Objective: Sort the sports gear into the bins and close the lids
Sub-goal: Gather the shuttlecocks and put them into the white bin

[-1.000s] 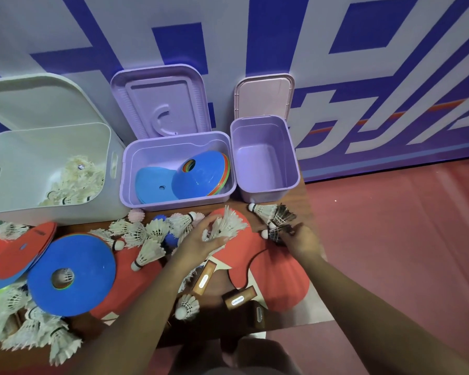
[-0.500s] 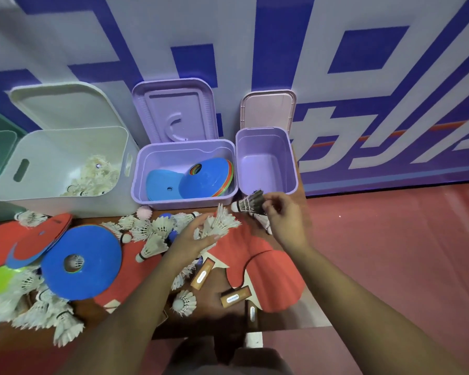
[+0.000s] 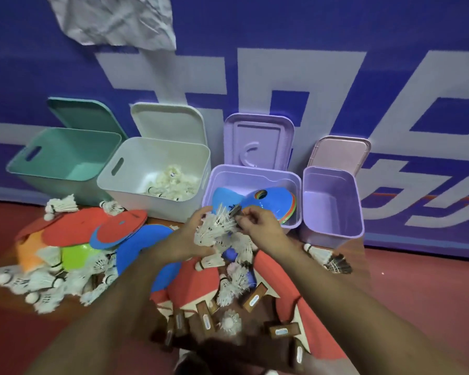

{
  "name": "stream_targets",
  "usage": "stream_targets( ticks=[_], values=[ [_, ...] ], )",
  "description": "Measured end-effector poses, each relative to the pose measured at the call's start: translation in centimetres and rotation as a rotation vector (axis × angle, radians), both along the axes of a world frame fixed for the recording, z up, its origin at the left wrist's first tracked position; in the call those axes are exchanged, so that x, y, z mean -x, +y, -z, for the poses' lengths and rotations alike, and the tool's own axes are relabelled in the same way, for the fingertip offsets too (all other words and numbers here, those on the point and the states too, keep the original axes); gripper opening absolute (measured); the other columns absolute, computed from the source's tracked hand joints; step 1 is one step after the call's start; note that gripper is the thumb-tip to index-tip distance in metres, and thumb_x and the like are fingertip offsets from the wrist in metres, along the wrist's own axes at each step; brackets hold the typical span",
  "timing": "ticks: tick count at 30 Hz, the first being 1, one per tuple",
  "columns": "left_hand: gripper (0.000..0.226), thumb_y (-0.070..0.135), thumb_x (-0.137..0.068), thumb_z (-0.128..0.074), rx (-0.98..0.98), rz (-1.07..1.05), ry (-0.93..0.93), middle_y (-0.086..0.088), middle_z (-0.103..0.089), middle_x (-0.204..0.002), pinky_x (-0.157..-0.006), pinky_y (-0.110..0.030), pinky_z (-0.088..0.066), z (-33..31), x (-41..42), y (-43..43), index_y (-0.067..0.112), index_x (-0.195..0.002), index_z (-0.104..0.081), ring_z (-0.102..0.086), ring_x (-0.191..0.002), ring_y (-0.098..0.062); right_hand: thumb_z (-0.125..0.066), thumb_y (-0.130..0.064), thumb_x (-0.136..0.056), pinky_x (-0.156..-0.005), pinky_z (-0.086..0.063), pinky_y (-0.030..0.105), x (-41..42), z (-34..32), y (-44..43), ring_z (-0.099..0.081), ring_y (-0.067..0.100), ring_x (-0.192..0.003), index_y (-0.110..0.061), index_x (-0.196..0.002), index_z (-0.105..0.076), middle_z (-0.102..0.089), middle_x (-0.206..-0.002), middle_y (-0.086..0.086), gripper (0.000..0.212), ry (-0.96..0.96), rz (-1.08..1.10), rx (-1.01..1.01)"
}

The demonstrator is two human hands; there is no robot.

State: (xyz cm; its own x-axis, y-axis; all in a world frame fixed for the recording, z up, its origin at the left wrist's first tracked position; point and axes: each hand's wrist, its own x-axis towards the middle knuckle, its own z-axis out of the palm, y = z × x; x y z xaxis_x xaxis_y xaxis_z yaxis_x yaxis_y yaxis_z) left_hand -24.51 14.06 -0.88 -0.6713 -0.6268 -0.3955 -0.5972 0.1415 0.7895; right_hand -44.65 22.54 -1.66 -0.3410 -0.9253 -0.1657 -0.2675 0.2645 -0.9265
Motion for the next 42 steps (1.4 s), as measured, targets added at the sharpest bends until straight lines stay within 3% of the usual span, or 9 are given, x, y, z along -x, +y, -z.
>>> stream_targets(
  ticks=[4, 8, 11, 14, 21, 26, 33, 39, 42],
  values=[
    [0.089, -0.001, -0.082, -0.069, 0.141, 0.003, -0.007, 0.000, -0.034, -0.131, -0.067, -0.006, -0.043, -1.7, -4.1, -6.7, 0.036, -0.146, -0.018, -0.046, -0.112, -0.012, -0.066, -0.016, -0.089, -0.059, -0.037, 0.024, -4.4, -1.3, -6.2, -0.041, 0.009, -0.056, -0.019, -0.068, -0.051, -0.043, -0.059, -0.007, 0.025, 0.024, -0.015, 0.066],
    [0.074, 0.012, -0.082, -0.071, 0.358, 0.031, -0.097, 0.004, -0.047, -0.126, -0.069, -0.008, -0.038, -1.9, -7.3, -15.0, 0.029, -0.137, -0.024, -0.054, -0.077, -0.016, -0.068, -0.013, -0.086, -0.060, -0.040, 0.021, -7.9, -1.9, -12.9, -0.049, 0.003, -0.059, -0.028, -0.076, -0.049, -0.051, -0.063, -0.009, 0.027, 0.074, 0.076, 0.088],
    [0.053, 0.015, -0.081, -0.072, 0.510, 0.095, -0.124, 0.001, -0.047, -0.116, -0.074, -0.013, -0.031, -0.9, -8.4, -21.1, 0.023, -0.124, -0.043, -0.052, -0.096, -0.020, -0.066, -0.008, -0.087, -0.057, -0.037, 0.010, -9.6, -1.5, -17.6, -0.052, -0.006, -0.057, -0.020, -0.084, -0.050, -0.052, -0.064, -0.013, 0.021, 0.073, 0.140, 0.076],
    [0.051, 0.019, -0.080, -0.076, 0.547, 0.106, -0.156, 0.002, -0.038, -0.119, -0.084, -0.012, -0.021, 1.0, -8.8, -26.3, 0.022, -0.124, -0.051, -0.049, -0.101, -0.016, -0.060, -0.006, -0.090, -0.061, -0.039, 0.015, -11.0, -0.3, -21.7, -0.053, -0.004, -0.063, -0.018, -0.091, -0.051, -0.057, -0.070, -0.016, 0.014, 0.104, 0.159, 0.016],
    [0.065, 0.005, -0.081, -0.071, 0.581, 0.203, -0.174, -0.004, -0.047, -0.132, -0.098, -0.032, -0.038, 6.0, -7.6, -31.4, 0.022, -0.138, -0.045, -0.049, -0.116, -0.022, -0.057, -0.003, -0.088, -0.079, -0.046, 0.023, -11.6, 4.1, -26.8, -0.059, 0.016, -0.088, -0.011, -0.097, -0.064, -0.067, -0.098, 0.001, 0.014, 0.294, 0.175, -0.178],
    [0.066, 0.012, -0.082, -0.069, 0.507, 0.202, -0.124, -0.010, -0.045, -0.140, -0.110, -0.037, -0.033, 7.5, -8.2, -30.6, 0.019, -0.143, -0.043, -0.044, -0.130, -0.026, -0.058, -0.021, -0.092, -0.100, -0.035, 0.031, -11.0, 4.7, -25.0, -0.048, 0.031, -0.118, -0.002, -0.125, -0.055, -0.047, -0.126, 0.018, 0.039, 0.491, 0.164, -0.226],
    [0.035, 0.010, -0.086, -0.064, 0.458, 0.009, 0.105, -0.001, -0.050, -0.115, -0.092, -0.018, -0.036, 5.1, -11.5, -22.2, 0.016, -0.120, -0.060, -0.053, -0.103, -0.012, -0.060, -0.025, -0.091, -0.093, -0.046, 0.031, -11.7, 2.9, -15.1, -0.056, 0.016, -0.102, -0.012, -0.119, -0.062, -0.048, -0.117, 0.003, 0.030, 0.436, 0.166, -0.069],
    [0.028, 0.006, -0.085, -0.066, 0.404, 0.033, 0.121, -0.002, -0.055, -0.107, -0.093, -0.022, -0.044, 6.4, -13.5, -11.4, 0.011, -0.113, -0.062, -0.056, -0.096, -0.010, -0.065, -0.020, -0.089, -0.081, -0.034, 0.016, -12.5, 4.8, -4.1, -0.051, 0.014, -0.099, -0.013, -0.113, -0.063, -0.048, -0.107, 0.001, 0.025, 0.484, 0.105, -0.103],
    [0.026, 0.012, -0.086, -0.065, 0.349, 0.045, 0.042, 0.001, -0.056, -0.106, -0.092, -0.027, -0.046, 7.5, -13.2, -6.0, 0.010, -0.113, -0.063, -0.056, -0.097, -0.011, -0.066, -0.023, -0.088, -0.090, -0.041, 0.026, -12.1, 7.1, 1.4, -0.054, 0.022, -0.103, -0.012, -0.115, -0.063, -0.049, -0.110, 0.004, 0.030, 0.485, 0.112, -0.191]
  ],
)
